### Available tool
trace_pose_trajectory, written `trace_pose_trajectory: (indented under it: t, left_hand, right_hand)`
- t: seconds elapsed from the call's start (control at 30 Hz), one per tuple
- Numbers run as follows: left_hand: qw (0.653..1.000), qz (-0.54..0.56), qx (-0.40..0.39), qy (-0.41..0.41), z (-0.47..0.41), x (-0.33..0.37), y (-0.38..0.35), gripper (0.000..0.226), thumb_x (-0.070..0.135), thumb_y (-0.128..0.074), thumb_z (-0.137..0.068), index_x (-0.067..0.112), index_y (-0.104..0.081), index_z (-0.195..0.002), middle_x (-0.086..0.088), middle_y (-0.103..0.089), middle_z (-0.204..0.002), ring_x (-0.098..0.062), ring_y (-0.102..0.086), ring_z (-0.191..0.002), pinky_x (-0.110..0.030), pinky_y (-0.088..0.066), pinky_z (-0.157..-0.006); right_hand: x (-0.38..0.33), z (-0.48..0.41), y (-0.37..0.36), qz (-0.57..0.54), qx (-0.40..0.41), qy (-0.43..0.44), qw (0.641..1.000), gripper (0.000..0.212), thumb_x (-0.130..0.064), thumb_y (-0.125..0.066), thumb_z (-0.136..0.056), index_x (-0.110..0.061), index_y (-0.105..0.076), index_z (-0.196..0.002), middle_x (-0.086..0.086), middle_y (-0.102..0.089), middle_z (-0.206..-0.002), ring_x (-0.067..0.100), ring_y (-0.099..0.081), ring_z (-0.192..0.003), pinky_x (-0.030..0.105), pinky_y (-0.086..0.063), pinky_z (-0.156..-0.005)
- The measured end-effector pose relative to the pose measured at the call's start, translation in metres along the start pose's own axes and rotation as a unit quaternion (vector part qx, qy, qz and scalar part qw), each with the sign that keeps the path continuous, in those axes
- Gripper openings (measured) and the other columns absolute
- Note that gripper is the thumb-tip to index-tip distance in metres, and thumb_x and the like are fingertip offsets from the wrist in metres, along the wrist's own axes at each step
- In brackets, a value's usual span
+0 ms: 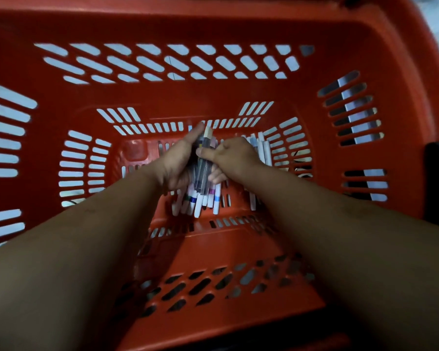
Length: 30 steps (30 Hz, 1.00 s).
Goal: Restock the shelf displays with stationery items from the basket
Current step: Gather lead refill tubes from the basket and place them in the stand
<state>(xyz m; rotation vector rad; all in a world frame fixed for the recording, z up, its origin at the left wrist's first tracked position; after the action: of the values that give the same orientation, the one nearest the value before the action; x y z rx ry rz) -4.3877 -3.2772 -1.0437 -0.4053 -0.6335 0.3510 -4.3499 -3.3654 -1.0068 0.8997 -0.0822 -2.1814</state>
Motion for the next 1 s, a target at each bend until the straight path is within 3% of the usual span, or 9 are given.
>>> trace_pose_trajectory:
  t: [0.07, 0.17, 0.3, 0.4, 0.5, 0.7, 0.83, 0.93, 1.0]
  left_hand:
    - [1.0, -0.007, -0.02, 0.006, 0.0, -0.002, -0.003, 0.064, 0.07, -0.053, -0.089, 0.007, -0.064, -0.097, -0.017, -0.058, -0.083, -0.028, -0.06, -0.073, -0.037, -0.054, -0.073]
    - [0.999, -0.049, -0.002, -0.001, -0.004, -0.005, 0.003, 0.044, 0.052, -0.064, -0.091, 0.008, -0.066, -0.099, -0.015, -0.057, -0.083, -0.023, -0.061, -0.066, -0.032, -0.055, -0.061]
    - [0.997, -0.07, 0.013, 0.031, -0.01, -0.016, 0.012, 0.047, 0.043, -0.083, -0.078, 0.007, -0.071, -0.106, -0.012, -0.071, -0.089, -0.023, -0.07, -0.074, -0.035, -0.059, -0.066]
    - [0.995, -0.067, 0.001, 0.07, -0.011, -0.027, 0.006, 0.02, 0.025, -0.079, -0.081, 0.011, -0.067, -0.078, -0.005, -0.064, -0.07, -0.017, -0.063, -0.059, -0.027, -0.058, -0.059]
    - [0.991, -0.098, 0.027, 0.088, -0.013, -0.034, 0.009, 0.03, 0.021, -0.074, -0.089, 0.014, -0.059, -0.064, -0.006, -0.057, -0.061, -0.019, -0.06, -0.05, -0.025, -0.055, -0.05]
    - [0.988, -0.137, 0.019, 0.076, -0.012, -0.031, 0.01, 0.032, 0.026, -0.086, -0.078, 0.015, -0.058, -0.066, -0.003, -0.054, -0.054, -0.018, -0.054, -0.045, -0.027, -0.051, -0.052]
    - [0.992, -0.103, 0.051, 0.043, -0.017, -0.028, 0.02, 0.034, 0.019, -0.08, -0.083, 0.013, -0.056, -0.061, -0.005, -0.049, -0.051, -0.017, -0.049, -0.04, -0.025, -0.049, -0.045]
    - [0.994, -0.09, 0.038, 0.058, -0.018, -0.032, 0.027, 0.034, 0.021, -0.077, -0.086, 0.014, -0.057, -0.06, -0.005, -0.05, -0.054, -0.02, -0.052, -0.045, -0.027, -0.05, -0.049]
    - [0.994, -0.086, 0.031, 0.063, -0.017, -0.034, 0.03, 0.033, 0.021, -0.075, -0.088, 0.014, -0.056, -0.061, -0.005, -0.051, -0.056, -0.022, -0.054, -0.048, -0.028, -0.051, -0.049]
  right_hand:
    - [0.0, 0.003, 0.003, -0.02, 0.015, 0.006, 1.0, 0.034, -0.03, -0.077, -0.089, 0.001, -0.062, -0.088, 0.018, -0.073, -0.068, 0.028, -0.074, -0.059, 0.037, -0.063, -0.065]
    - [0.001, 0.004, 0.004, -0.07, -0.009, 0.004, 0.997, 0.027, -0.016, -0.078, -0.088, 0.006, -0.064, -0.096, 0.021, -0.072, -0.078, 0.027, -0.074, -0.064, 0.037, -0.064, -0.067]
    - [0.019, 0.007, 0.011, -0.133, -0.065, -0.04, 0.988, 0.02, -0.005, -0.074, -0.089, 0.008, -0.068, -0.103, 0.027, -0.073, -0.091, 0.028, -0.074, -0.073, 0.034, -0.064, -0.069]
    - [0.043, 0.003, 0.057, 0.011, 0.084, -0.053, 0.995, 0.009, -0.006, -0.068, -0.092, 0.003, -0.068, -0.093, 0.021, -0.073, -0.082, 0.026, -0.071, -0.063, 0.035, -0.06, -0.059]
    - [0.054, 0.003, 0.096, 0.258, 0.212, -0.042, 0.942, 0.015, -0.014, -0.07, -0.088, -0.001, -0.07, -0.096, 0.014, -0.071, -0.093, 0.03, -0.07, -0.085, 0.029, -0.051, -0.064]
    - [0.07, -0.007, 0.074, 0.251, 0.14, -0.053, 0.956, 0.022, -0.021, -0.079, -0.083, -0.002, -0.072, -0.092, 0.015, -0.074, -0.092, 0.029, -0.072, -0.085, 0.034, -0.06, -0.072]
    - [0.074, -0.006, 0.058, 0.249, 0.107, -0.048, 0.961, 0.028, -0.028, -0.08, -0.083, -0.013, -0.057, -0.08, 0.008, -0.064, -0.085, 0.024, -0.064, -0.078, 0.023, -0.042, -0.051]
    - [0.069, -0.009, 0.048, 0.262, 0.102, -0.032, 0.959, 0.032, -0.03, -0.078, -0.086, -0.005, -0.065, -0.102, 0.012, -0.07, -0.099, 0.028, -0.07, -0.092, 0.027, -0.053, -0.068]
    - [0.062, -0.01, 0.04, 0.299, 0.1, -0.018, 0.949, 0.037, -0.03, -0.074, -0.089, -0.003, -0.063, -0.112, 0.014, -0.068, -0.111, 0.03, -0.068, -0.102, 0.029, -0.05, -0.074]
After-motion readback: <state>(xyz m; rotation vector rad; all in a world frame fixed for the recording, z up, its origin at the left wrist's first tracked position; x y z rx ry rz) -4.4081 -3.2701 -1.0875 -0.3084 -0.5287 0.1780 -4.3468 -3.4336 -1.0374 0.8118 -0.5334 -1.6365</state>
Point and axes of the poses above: each hand's wrist, its own z-axis away from the middle knuckle, its own y-axis out of the back of the hand, x = y × z, the point moved 9 cm from there along -z, towards the middle knuckle
